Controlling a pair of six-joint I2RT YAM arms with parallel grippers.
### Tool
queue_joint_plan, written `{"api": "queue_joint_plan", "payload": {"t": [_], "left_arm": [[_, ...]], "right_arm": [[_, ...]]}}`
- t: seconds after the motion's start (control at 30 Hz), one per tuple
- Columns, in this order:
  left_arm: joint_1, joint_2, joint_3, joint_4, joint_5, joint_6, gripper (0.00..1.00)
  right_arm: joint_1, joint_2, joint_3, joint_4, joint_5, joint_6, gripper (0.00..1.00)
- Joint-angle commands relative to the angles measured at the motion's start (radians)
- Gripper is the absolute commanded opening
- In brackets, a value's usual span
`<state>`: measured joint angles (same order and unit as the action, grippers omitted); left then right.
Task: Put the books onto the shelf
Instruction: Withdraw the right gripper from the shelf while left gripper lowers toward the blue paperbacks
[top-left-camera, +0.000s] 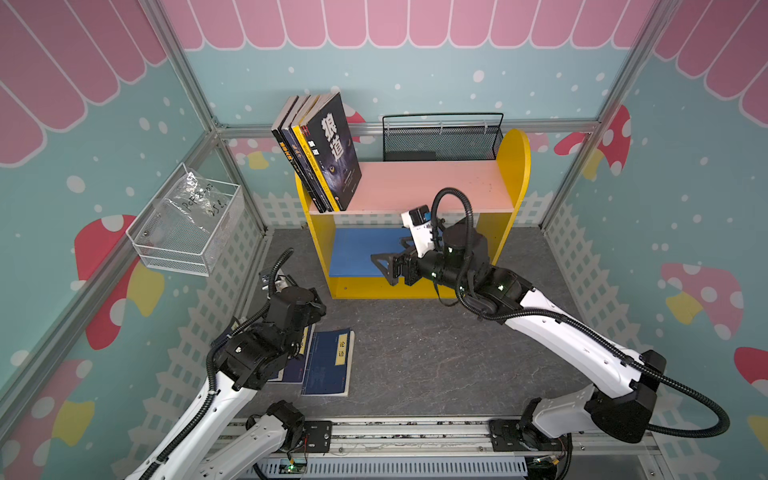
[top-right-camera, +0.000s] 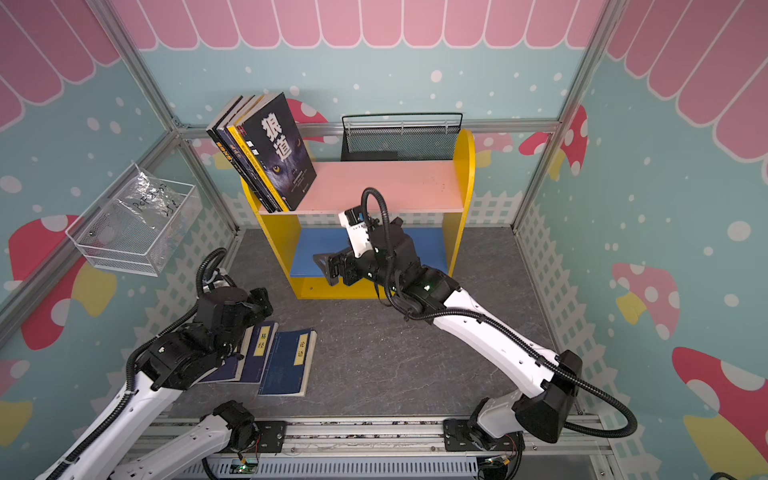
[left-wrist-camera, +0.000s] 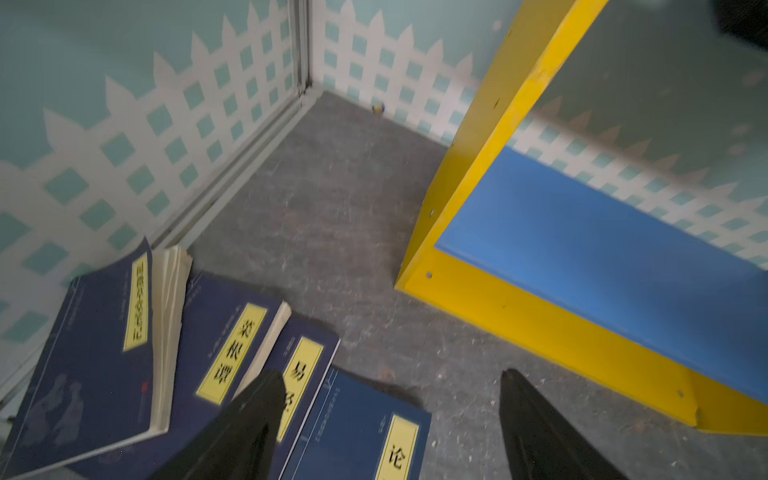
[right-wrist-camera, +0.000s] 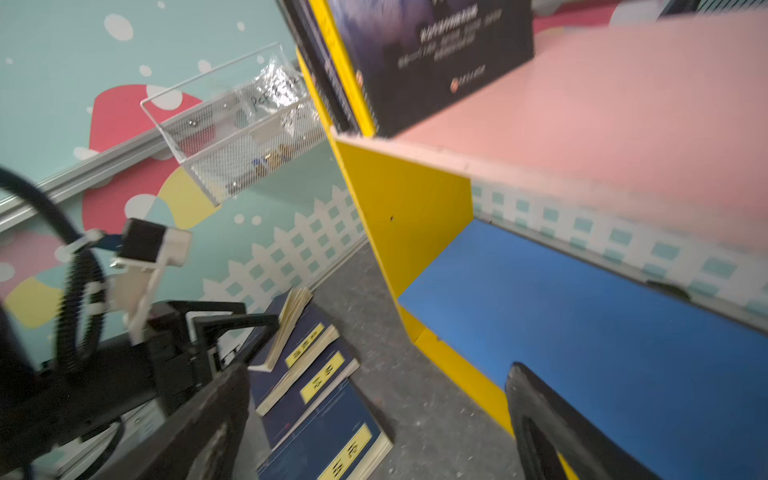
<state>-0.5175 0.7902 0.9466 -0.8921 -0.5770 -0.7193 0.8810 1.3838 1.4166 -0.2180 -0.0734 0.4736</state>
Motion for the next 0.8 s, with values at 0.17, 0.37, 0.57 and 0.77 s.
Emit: {"api": "queue_joint_plan", "payload": {"t": [0.17,0.37,0.57,0.77], "left_arm": [[0.008,-0.099,-0.218,-0.045,0.181,-0.249,0.83],[0.008,-0.119,-0.339,-0.002,0.252,-0.301,0.83],[0.008,-0.132,-0.422,0.020,0.252,-0.364,0.84],[0.010,-0.194,-0.528,0.063,0.278,-0.449,0.86]], "right_arm": [[0.070,-0.095,-0.378,0.054,-0.015,0.296,0.94],[0.092,-0.011,-0.501,0.214,-0.056,0.391,0.93],[0.098,0.248,-0.414,0.347,-0.153,0.460,0.88],[0.099,0.469,-0.275,0.353,-0.307,0.482,0.82]]}}
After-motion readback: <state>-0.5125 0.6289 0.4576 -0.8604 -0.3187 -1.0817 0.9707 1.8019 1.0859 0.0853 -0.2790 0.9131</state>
